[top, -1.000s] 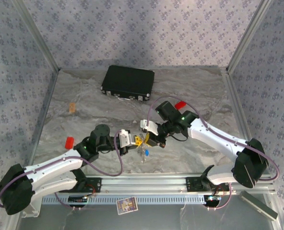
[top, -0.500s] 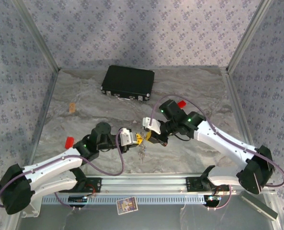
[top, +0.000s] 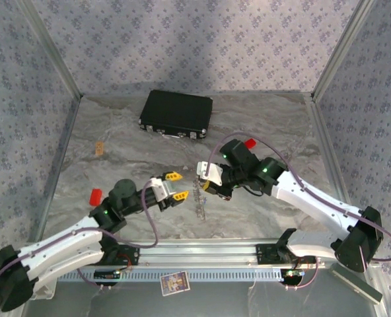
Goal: Put the keys on the keyring
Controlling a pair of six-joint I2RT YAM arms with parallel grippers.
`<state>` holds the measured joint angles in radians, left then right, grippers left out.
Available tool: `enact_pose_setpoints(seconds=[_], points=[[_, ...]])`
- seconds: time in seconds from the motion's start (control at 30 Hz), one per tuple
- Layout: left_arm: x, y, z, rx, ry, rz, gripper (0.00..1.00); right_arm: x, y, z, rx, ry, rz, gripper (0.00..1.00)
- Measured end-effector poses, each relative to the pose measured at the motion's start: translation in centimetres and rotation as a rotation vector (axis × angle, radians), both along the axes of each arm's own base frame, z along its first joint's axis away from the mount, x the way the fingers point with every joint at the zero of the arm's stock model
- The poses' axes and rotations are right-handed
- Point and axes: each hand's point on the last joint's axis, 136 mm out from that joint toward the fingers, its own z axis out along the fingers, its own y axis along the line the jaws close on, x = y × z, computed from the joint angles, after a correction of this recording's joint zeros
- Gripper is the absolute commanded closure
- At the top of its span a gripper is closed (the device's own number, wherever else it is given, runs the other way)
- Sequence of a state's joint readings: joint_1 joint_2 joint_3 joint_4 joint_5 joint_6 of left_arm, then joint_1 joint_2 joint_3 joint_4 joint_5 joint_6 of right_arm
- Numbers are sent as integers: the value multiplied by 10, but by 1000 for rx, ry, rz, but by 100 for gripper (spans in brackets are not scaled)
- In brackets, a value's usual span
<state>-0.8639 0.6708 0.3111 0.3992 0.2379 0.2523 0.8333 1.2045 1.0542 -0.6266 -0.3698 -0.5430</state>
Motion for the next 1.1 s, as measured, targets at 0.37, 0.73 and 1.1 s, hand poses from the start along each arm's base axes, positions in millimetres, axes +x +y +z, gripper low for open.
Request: enact_pose_setpoints(seconds=[0.37, 0.73, 1.1], points=[[22, 100, 80, -293, -135, 468, 39, -5, 90, 39, 175, -79, 134, 100], [53, 183, 70, -401, -27, 898, 35, 22, 126, -29, 149, 7, 38, 100], [81, 202, 12, -359, 139, 1058, 34, 47, 56, -100, -210, -60, -53, 100]])
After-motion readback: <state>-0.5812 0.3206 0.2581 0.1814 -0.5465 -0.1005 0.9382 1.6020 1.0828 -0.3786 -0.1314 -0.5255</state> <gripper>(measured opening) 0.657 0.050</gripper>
